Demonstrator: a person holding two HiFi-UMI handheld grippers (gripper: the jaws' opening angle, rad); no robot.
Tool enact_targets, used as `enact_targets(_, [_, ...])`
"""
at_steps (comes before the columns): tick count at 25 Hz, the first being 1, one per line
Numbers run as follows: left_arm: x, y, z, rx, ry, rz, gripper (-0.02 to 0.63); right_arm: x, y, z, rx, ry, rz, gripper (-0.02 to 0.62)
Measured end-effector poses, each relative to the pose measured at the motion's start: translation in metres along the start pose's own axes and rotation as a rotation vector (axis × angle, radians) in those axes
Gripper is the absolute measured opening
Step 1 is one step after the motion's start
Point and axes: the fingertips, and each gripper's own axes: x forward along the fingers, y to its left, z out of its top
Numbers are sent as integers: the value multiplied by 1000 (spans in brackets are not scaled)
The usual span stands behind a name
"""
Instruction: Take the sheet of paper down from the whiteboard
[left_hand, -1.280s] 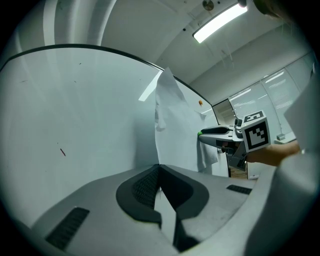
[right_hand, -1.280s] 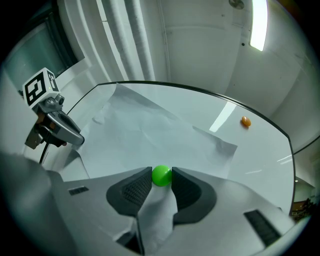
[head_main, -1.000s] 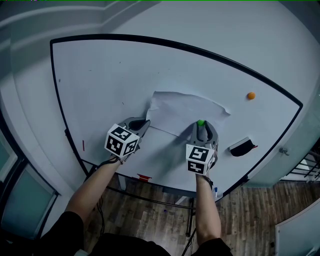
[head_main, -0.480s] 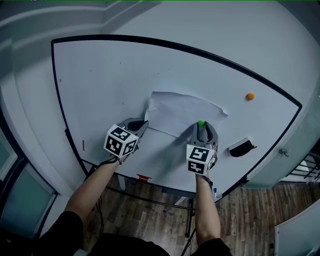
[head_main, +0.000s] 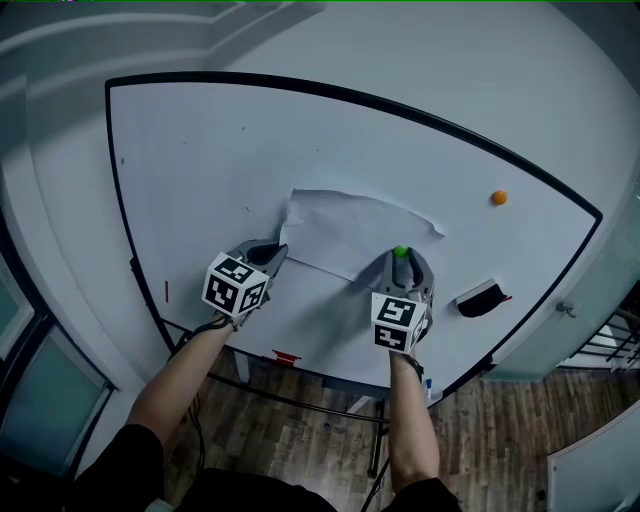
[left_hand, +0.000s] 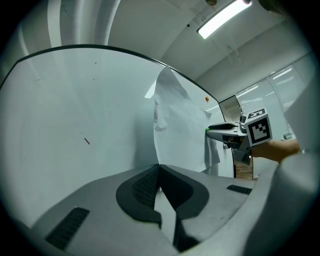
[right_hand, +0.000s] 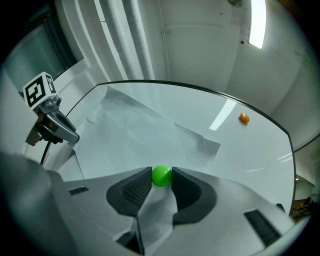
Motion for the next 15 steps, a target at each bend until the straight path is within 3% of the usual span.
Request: enact_targets(15, [-14,18,-15,-11,30,52,21,0,1,-4,6,10,4,130])
